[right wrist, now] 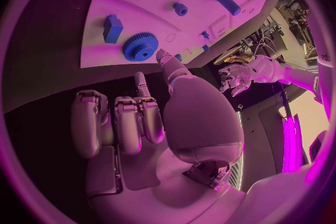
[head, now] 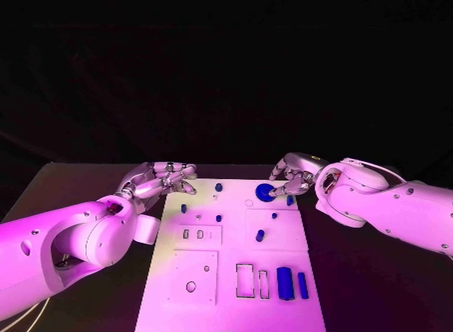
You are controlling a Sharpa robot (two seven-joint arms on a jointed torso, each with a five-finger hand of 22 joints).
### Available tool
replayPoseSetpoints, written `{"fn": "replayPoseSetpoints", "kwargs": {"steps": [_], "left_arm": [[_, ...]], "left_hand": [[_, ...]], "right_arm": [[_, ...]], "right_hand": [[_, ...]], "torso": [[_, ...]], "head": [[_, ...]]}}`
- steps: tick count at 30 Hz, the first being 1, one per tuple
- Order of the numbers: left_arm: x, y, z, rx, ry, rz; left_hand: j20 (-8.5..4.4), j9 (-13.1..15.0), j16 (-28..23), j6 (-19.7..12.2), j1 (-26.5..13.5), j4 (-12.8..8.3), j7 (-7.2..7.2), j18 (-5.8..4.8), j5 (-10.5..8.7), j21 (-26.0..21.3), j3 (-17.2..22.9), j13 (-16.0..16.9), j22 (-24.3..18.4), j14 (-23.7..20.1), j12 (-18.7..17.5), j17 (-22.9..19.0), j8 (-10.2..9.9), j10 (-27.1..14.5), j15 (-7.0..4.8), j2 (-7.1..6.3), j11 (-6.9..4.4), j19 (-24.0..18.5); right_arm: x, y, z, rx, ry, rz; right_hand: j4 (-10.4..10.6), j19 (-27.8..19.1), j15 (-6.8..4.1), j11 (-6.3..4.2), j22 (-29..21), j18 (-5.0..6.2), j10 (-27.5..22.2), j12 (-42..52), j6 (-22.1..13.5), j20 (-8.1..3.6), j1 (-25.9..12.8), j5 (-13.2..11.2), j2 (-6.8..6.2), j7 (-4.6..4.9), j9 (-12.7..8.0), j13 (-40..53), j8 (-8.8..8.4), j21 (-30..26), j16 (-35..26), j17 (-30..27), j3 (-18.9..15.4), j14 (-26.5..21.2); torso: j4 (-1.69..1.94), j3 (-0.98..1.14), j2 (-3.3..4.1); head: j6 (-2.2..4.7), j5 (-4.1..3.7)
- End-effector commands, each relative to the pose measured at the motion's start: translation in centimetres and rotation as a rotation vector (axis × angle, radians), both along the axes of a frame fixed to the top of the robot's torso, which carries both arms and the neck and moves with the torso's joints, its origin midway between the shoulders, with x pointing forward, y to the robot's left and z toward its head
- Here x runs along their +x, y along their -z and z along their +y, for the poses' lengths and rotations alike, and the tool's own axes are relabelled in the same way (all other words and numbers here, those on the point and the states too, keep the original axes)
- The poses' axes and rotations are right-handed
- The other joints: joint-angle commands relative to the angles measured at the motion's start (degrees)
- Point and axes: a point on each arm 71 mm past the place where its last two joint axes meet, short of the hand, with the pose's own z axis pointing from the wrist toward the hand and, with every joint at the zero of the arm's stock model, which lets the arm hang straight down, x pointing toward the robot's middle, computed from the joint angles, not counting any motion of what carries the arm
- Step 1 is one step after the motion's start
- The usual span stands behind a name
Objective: Assemble the parts on the task board
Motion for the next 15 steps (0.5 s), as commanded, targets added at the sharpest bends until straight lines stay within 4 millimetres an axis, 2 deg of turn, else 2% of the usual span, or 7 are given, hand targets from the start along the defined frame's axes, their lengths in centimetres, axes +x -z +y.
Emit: {"fn": "replayPoseSetpoints", "kwargs": {"steps": [1,7,15], "left_arm": [[-0.02,-0.08,-0.24,-0.009,0.021,0.000],[-0.04,-0.09,-0.15,-0.008,0.017,0.000],[-0.06,-0.10,-0.16,-0.008,0.018,0.000]], "left_hand": [[0.16,0.0,0.4,0.1,-0.3,0.0,0.09,0.48,-0.20,0.3,-0.4,0.0,0.1,-0.4,-0.3,0.1,-0.3,-0.2,0.15,0.16,-0.13,-0.4],[0.17,0.0,0.4,0.1,-0.4,0.1,0.10,0.48,-0.20,0.4,-0.4,0.0,0.1,-0.5,-0.3,0.1,-0.3,-0.2,0.16,0.15,-0.12,-0.5],[0.18,0.0,0.4,0.1,-0.4,0.1,0.12,0.48,-0.20,0.4,-0.4,0.0,0.1,-0.5,-0.4,0.1,-0.3,-0.2,0.18,0.15,-0.11,-0.5]], "right_arm": [[0.20,0.55,0.32,-0.003,0.017,0.024],[0.63,0.85,0.60,0.005,0.034,0.027],[1.03,1.37,1.00,-0.002,0.041,0.051]], "right_hand": [[0.2,0.8,0.35,0.37,4.9,-0.92,4.6,0.5,-0.6,0.09,0.1,0.5,0.59,-0.04,0.2,12.8,0.50,0.6,0.4,14.0,-0.5,5.7],[0.6,1.3,0.47,0.49,5.6,-1.09,5.3,1.2,-1.0,0.20,0.2,1.2,0.78,0.06,0.5,13.8,0.92,1.1,0.8,15.0,-1.0,6.0],[1.0,1.3,0.63,0.67,5.8,-1.11,5.0,1.0,-1.9,0.33,0.0,1.5,0.77,0.25,0.7,13.5,1.07,1.1,0.8,15.1,-1.5,6.0]], "torso": [[0.17,0.04,0.14],[0.38,0.08,0.42],[0.34,0.16,0.49]], "head": [[-0.11,-0.14],[0.01,-0.60],[-0.23,-0.33]]}}
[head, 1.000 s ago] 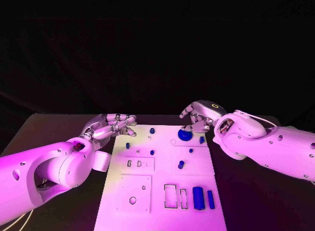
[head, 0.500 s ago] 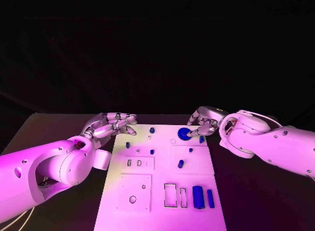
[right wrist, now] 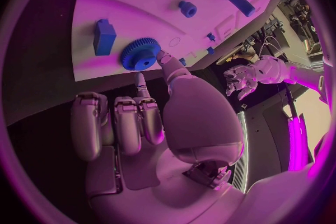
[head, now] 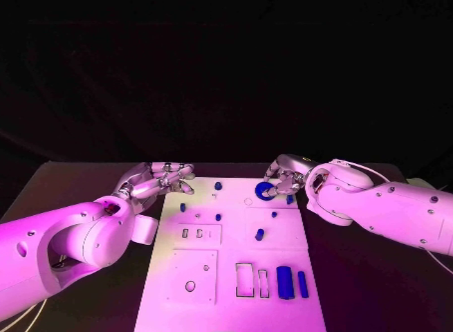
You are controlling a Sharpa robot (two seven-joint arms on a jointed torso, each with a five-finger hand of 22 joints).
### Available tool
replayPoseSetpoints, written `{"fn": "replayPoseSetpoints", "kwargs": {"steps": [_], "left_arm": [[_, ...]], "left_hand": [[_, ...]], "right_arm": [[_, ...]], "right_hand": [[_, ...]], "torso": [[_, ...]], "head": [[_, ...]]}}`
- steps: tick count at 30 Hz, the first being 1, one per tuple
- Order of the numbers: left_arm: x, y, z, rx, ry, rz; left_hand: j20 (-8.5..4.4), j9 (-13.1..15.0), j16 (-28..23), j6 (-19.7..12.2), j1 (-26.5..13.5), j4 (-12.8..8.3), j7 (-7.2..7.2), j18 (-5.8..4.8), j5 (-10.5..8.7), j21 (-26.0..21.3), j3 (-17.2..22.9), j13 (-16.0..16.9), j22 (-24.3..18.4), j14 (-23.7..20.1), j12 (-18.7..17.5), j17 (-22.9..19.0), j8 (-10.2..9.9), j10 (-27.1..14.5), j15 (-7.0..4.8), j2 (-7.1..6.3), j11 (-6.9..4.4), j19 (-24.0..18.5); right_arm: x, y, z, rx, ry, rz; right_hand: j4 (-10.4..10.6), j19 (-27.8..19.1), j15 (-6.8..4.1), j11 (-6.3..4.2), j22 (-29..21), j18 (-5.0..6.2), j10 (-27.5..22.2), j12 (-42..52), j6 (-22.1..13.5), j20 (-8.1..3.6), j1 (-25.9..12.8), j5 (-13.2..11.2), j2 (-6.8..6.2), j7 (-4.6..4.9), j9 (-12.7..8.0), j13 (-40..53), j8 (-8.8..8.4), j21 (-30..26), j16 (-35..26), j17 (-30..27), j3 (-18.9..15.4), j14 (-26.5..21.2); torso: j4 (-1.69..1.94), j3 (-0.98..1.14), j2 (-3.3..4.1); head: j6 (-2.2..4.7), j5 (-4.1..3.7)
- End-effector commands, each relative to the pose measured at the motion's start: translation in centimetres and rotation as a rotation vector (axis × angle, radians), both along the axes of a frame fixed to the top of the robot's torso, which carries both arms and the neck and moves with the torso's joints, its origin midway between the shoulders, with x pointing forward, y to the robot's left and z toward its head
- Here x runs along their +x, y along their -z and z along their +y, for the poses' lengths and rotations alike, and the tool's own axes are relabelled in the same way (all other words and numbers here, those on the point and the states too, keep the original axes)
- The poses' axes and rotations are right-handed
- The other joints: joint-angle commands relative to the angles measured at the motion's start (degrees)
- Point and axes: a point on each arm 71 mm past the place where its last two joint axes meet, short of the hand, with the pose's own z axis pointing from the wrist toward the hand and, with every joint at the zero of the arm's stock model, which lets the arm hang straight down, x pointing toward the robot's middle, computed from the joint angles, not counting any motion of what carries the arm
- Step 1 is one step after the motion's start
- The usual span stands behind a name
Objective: Assemble the parts on the task board
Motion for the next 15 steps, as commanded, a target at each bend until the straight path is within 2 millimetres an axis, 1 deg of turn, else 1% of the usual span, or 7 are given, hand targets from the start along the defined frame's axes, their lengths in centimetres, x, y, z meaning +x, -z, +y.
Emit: {"fn": "replayPoseSetpoints", "kwargs": {"steps": [1,6,7,9,15], "left_arm": [[-0.06,-0.12,-0.22,-0.009,0.019,-0.003],[-0.08,-0.12,-0.24,-0.009,0.020,-0.002],[-0.08,-0.12,-0.23,-0.009,0.020,-0.002],[-0.08,-0.12,-0.21,-0.009,0.020,-0.002],[-0.09,-0.12,-0.15,-0.008,0.018,-0.002]], "left_hand": [[-0.03,0.0,0.4,0.1,-0.4,0.0,0.12,0.48,-0.20,0.4,-0.3,0.0,0.1,-0.3,-0.4,0.1,-0.3,-0.2,-0.02,0.15,-0.11,-0.3],[-0.03,0.0,0.4,0.1,-0.4,0.0,0.12,0.48,-0.20,0.4,-0.3,0.0,0.1,-0.3,-0.4,0.1,-0.3,-0.2,-0.02,0.15,-0.11,-0.3],[-0.03,0.0,0.4,0.1,-0.4,0.0,0.12,0.48,-0.20,0.4,-0.3,0.0,0.1,-0.3,-0.4,0.1,-0.3,-0.2,-0.02,0.15,-0.11,-0.3],[-0.03,0.0,0.4,0.1,-0.4,0.0,0.12,0.48,-0.20,0.4,-0.3,0.0,0.1,-0.3,-0.4,0.1,-0.3,-0.2,-0.02,0.15,-0.11,-0.3],[-0.03,0.0,0.4,0.1,-0.4,0.0,0.12,0.48,-0.20,0.4,-0.3,0.0,0.1,-0.3,-0.4,0.1,-0.3,-0.2,-0.02,0.15,-0.11,-0.3]], "right_arm": [[0.10,0.36,0.08,-0.005,0.014,0.026],[0.29,0.54,0.09,-0.008,0.021,0.029],[0.36,0.57,0.03,-0.010,0.024,0.029],[0.41,0.62,-0.05,-0.014,0.027,0.031],[0.28,0.73,-0.05,-0.030,0.021,0.042]], "right_hand": [[0.0,0.3,0.44,0.49,5.8,-1.11,4.7,0.0,-0.6,0.14,-0.3,0.4,0.49,0.04,0.1,13.4,0.39,0.1,0.2,15.1,-0.5,6.2],[0.2,0.2,0.51,0.57,5.7,-1.08,4.5,-0.2,-1.0,0.20,-0.3,0.4,0.57,0.12,0.1,13.1,0.40,0.1,0.2,15.1,-0.6,6.2],[0.2,0.2,0.52,0.58,5.7,-1.08,4.5,-0.2,-1.0,0.20,-0.3,0.4,0.57,0.13,0.1,13.1,0.40,0.1,0.2,15.1,-0.6,6.2],[0.2,0.3,0.54,0.60,5.8,-1.09,4.5,-0.3,-1.1,0.22,-0.3,0.5,0.57,0.16,0.1,13.1,0.41,0.1,0.2,15.1,-0.6,6.2],[0.3,0.3,0.59,0.65,5.8,-1.10,4.4,-0.3,-1.3,0.26,-0.2,0.5,0.53,0.21,0.2,13.0,0.43,0.1,0.2,15.1,-0.7,6.2]], "torso": [[0.03,0.04,0.08],[0.16,0.05,0.07],[0.12,-0.01,-0.02],[0.09,-0.01,-0.02],[-0.06,0.04,-0.03]], "head": [[-0.15,0.20],[-0.34,0.12],[-0.53,0.07],[-0.55,0.07],[-0.76,0.16]]}}
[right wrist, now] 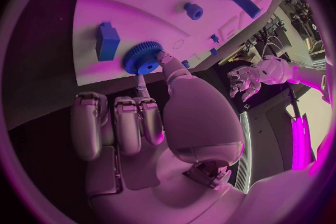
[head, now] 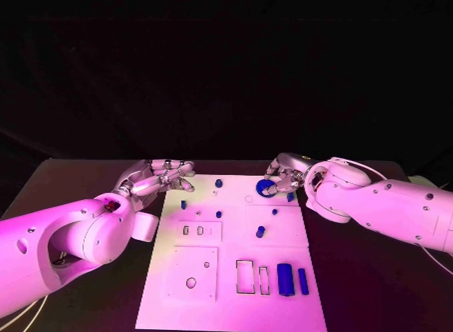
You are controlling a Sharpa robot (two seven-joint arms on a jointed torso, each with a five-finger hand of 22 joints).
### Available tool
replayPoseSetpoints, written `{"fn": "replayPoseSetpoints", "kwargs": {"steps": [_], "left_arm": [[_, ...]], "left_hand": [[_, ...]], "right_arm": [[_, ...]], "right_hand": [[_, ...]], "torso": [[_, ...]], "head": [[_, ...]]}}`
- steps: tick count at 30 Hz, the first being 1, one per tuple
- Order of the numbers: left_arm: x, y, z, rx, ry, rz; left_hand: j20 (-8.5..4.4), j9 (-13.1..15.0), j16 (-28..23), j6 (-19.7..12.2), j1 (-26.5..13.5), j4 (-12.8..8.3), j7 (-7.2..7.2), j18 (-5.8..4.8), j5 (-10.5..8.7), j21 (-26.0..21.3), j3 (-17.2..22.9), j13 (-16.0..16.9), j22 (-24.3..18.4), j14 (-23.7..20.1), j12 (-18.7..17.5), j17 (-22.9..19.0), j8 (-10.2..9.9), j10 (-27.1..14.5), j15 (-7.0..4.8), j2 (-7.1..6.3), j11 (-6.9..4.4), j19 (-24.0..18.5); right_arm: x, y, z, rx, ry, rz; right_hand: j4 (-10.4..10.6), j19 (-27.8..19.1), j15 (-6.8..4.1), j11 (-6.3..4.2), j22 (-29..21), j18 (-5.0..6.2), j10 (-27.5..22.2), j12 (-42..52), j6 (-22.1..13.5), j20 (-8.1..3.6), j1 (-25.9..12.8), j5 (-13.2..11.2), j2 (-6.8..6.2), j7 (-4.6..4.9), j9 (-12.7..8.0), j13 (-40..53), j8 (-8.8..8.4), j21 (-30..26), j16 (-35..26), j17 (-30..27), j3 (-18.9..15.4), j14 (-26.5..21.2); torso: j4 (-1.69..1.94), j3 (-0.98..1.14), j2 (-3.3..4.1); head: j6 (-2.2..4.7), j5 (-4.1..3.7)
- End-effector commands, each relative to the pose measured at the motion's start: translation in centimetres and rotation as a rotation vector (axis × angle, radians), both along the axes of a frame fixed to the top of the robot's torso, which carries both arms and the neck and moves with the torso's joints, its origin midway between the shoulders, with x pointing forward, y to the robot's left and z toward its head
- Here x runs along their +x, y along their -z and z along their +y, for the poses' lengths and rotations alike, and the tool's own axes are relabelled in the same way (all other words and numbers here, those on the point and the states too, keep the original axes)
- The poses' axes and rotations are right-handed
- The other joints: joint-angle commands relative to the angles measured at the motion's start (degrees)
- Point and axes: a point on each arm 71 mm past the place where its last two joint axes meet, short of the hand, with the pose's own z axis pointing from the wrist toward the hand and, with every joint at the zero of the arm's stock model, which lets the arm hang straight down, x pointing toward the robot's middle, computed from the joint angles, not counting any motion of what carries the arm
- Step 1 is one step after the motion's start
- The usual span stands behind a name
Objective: Assemble the parts on the task board
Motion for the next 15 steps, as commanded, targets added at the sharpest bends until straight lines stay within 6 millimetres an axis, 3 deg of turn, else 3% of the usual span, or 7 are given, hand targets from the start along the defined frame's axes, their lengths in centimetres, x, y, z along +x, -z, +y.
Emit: {"fn": "replayPoseSetpoints", "kwargs": {"steps": [1,15], "left_arm": [[-0.07,-0.13,-0.19,-0.009,0.019,-0.003],[-0.02,-0.11,-0.09,-0.008,0.017,-0.003]], "left_hand": [[-0.03,0.0,0.4,0.1,-0.4,-0.1,0.12,0.48,-0.20,0.4,-0.3,0.0,0.1,-0.3,-0.4,0.1,-0.3,-0.2,-0.02,0.15,-0.11,-0.3],[-0.03,0.0,0.4,0.1,-0.4,-0.1,0.12,0.48,-0.20,0.4,-0.3,0.0,0.1,-0.3,-0.4,0.1,-0.3,-0.2,-0.02,0.15,-0.11,-0.3]], "right_arm": [[-0.16,0.28,-0.01,-0.026,-0.001,0.025],[-0.50,0.12,-0.38,-0.027,-0.005,0.009]], "right_hand": [[-0.1,0.3,0.39,0.24,5.8,-1.10,4.4,-0.3,-0.4,0.26,0.0,0.3,0.30,0.07,0.1,13.1,0.23,0.1,0.2,15.1,-0.4,6.0],[0.1,0.4,0.44,0.27,6.0,-1.14,4.4,-0.3,-0.4,0.31,-0.1,0.5,0.34,0.08,0.2,13.1,0.41,0.2,0.2,15.1,-0.5,6.0]], "torso": [[-0.15,0.02,-0.05],[-0.07,0.04,-0.01]], "head": [[-0.14,0.10],[-0.08,0.15]]}}
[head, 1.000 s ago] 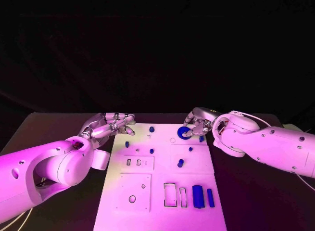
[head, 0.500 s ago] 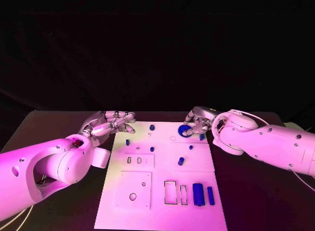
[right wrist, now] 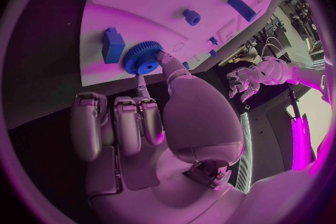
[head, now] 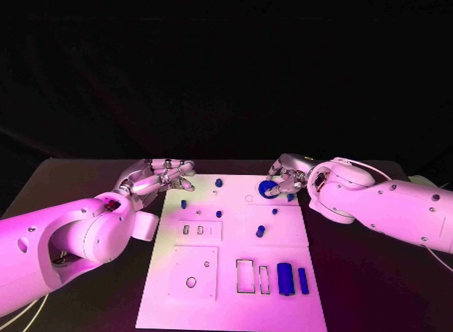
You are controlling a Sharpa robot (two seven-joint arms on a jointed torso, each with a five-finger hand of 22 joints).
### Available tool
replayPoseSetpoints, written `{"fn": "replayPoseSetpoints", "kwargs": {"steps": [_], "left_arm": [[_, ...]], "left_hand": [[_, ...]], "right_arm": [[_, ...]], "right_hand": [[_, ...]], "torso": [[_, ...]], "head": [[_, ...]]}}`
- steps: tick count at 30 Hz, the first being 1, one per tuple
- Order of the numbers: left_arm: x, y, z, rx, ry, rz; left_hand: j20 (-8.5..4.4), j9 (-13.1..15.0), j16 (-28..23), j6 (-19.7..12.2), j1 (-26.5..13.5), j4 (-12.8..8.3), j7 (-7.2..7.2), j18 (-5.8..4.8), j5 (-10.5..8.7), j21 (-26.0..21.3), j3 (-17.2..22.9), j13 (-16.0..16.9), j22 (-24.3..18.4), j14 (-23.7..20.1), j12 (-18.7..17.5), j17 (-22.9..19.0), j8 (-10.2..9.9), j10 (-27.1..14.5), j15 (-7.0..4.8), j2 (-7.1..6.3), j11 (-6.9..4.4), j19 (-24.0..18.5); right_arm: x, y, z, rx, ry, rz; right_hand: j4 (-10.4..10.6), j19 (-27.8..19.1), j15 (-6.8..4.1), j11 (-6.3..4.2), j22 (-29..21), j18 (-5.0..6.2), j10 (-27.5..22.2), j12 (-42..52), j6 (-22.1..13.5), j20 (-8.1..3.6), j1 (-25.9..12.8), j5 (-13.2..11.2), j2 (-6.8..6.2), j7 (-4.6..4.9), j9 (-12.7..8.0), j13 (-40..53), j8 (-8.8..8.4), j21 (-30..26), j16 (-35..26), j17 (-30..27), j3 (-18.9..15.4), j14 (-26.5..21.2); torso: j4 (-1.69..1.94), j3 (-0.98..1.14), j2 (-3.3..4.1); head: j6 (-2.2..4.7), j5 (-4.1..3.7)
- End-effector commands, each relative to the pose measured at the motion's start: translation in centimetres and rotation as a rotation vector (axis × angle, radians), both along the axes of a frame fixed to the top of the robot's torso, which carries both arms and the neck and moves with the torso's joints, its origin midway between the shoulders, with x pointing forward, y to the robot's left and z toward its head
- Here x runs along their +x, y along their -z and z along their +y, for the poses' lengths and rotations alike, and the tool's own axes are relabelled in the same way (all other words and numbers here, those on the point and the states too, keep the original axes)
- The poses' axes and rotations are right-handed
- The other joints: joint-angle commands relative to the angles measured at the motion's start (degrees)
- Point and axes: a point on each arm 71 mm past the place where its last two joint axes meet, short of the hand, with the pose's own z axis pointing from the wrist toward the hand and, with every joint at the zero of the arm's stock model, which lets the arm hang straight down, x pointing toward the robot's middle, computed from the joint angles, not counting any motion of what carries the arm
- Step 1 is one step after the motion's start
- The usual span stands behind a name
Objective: Assemble the parts on the task board
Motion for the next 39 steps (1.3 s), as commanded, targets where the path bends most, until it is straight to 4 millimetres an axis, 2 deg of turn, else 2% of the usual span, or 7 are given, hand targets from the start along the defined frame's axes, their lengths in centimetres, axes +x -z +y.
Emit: {"fn": "replayPoseSetpoints", "kwargs": {"steps": [1,10,20,39], "left_arm": [[-0.04,-0.11,-0.18,-0.009,0.019,-0.004],[-0.02,-0.09,-0.20,-0.009,0.021,-0.002],[0.01,-0.05,-0.16,-0.008,0.022,0.001],[0.04,-0.01,-0.13,-0.008,0.021,0.003]], "left_hand": [[-0.03,0.0,0.4,0.1,-0.4,-0.1,0.12,0.48,-0.20,0.4,-0.3,0.0,0.1,-0.3,-0.4,0.1,-0.3,-0.2,-0.02,0.15,-0.11,-0.3],[-0.03,0.0,0.4,0.1,-0.4,-0.1,0.12,0.48,-0.20,0.4,-0.3,0.0,0.1,-0.3,-0.4,0.1,-0.3,-0.2,-0.02,0.15,-0.11,-0.3],[-0.01,0.0,0.4,0.0,-0.4,0.0,0.13,0.48,-0.19,0.5,-0.3,0.0,0.1,-0.3,-0.4,0.1,-0.4,-0.3,0.00,0.17,-0.09,-0.4],[0.00,0.0,0.5,0.0,-0.5,0.0,0.14,0.49,-0.19,0.5,-0.3,0.0,0.1,-0.4,-0.4,0.1,-0.4,-0.3,0.01,0.19,-0.08,-0.4]], "right_arm": [[-0.14,0.08,0.06,-0.015,-0.005,-0.004],[-0.29,-0.32,0.24,-0.002,-0.015,-0.054],[-0.61,-0.52,0.09,0.001,-0.020,-0.076],[-1.01,0.09,-0.47,-0.032,-0.022,-0.023]], "right_hand": [[-0.1,0.2,0.44,0.27,6.0,-1.14,4.4,-0.3,-0.3,0.10,-0.1,0.3,0.34,0.01,0.1,13.1,0.43,0.2,0.2,15.1,-0.4,6.0],[0.1,0.1,0.48,0.31,6.0,-1.13,4.2,-0.4,-0.4,0.15,-0.2,0.4,0.20,0.04,0.2,12.8,0.59,0.2,0.2,15.1,-0.6,6.0],[0.5,0.4,0.57,0.39,6.4,-1.22,4.0,-0.6,-0.8,0.24,-0.4,0.6,-0.07,0.10,0.4,12.6,0.89,0.4,0.2,15.1,-1.0,6.0],[0.9,0.4,0.60,0.41,6.5,-1.26,3.9,-0.7,-1.0,0.30,-0.5,0.8,-0.15,0.11,0.6,12.5,1.31,0.5,0.2,15.1,-1.4,6.0]], "torso": [[-0.02,0.01,0.03],[0.03,0.01,0.05],[-0.04,0.02,0.00],[0.03,0.00,0.07]], "head": [[0.06,0.02],[0.35,-0.26],[0.35,-0.27],[0.46,-0.44]]}}
